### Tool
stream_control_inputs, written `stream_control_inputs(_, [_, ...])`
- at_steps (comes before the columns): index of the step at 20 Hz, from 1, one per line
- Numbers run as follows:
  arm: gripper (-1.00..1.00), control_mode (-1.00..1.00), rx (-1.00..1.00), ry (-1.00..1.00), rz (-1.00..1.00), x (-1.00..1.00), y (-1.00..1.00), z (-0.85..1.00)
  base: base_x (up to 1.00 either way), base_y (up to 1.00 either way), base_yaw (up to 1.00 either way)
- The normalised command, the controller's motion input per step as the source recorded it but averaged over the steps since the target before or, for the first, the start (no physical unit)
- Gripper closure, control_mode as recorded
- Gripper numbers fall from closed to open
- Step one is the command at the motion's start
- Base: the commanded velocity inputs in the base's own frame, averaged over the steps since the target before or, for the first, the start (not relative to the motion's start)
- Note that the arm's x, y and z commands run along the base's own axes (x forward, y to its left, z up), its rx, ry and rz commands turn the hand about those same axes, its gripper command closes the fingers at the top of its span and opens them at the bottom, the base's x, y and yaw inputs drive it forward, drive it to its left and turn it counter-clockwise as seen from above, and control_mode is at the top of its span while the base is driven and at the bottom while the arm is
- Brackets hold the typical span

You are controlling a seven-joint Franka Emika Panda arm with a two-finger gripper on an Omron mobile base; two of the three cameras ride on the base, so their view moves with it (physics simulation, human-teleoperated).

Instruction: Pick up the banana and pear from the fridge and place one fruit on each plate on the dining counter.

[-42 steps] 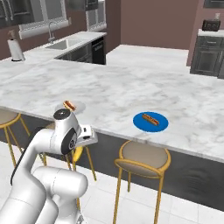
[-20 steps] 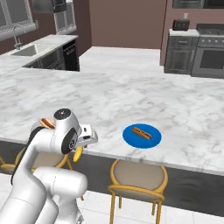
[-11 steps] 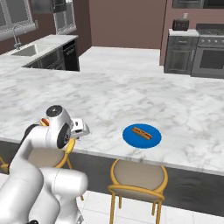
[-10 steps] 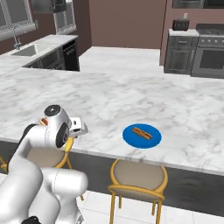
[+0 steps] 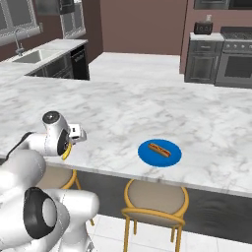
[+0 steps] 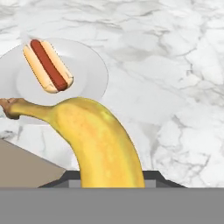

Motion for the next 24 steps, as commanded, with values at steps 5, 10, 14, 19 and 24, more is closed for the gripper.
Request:
stream_control_inputs(5, [1.0, -1.0, 0.01, 0.08, 0.0, 0.51, 0.53, 0.14, 0.0, 0.0, 0.0])
stream_control_inputs(10, [1.0, -1.0, 0.07, 0.08, 0.0, 0.43, 0.15, 0.0, 0.0, 0.0, 0.0])
stream_control_inputs(14, [1.0, -1.0, 0.09, 0.03, 0.05, 0.19, 0.13, -0.07, 0.0, 0.0, 0.0])
stream_control_inputs(19, [1.0, -1.0, 0.05, 0.0, 0.04, 0.0, 0.12, -0.21, 0.0, 0.0, 0.0])
stream_control_inputs(24, [1.0, -1.0, 0.03, 0.02, 0.03, 0.02, 0.14, -0.25, 0.0, 0.0, 0.0])
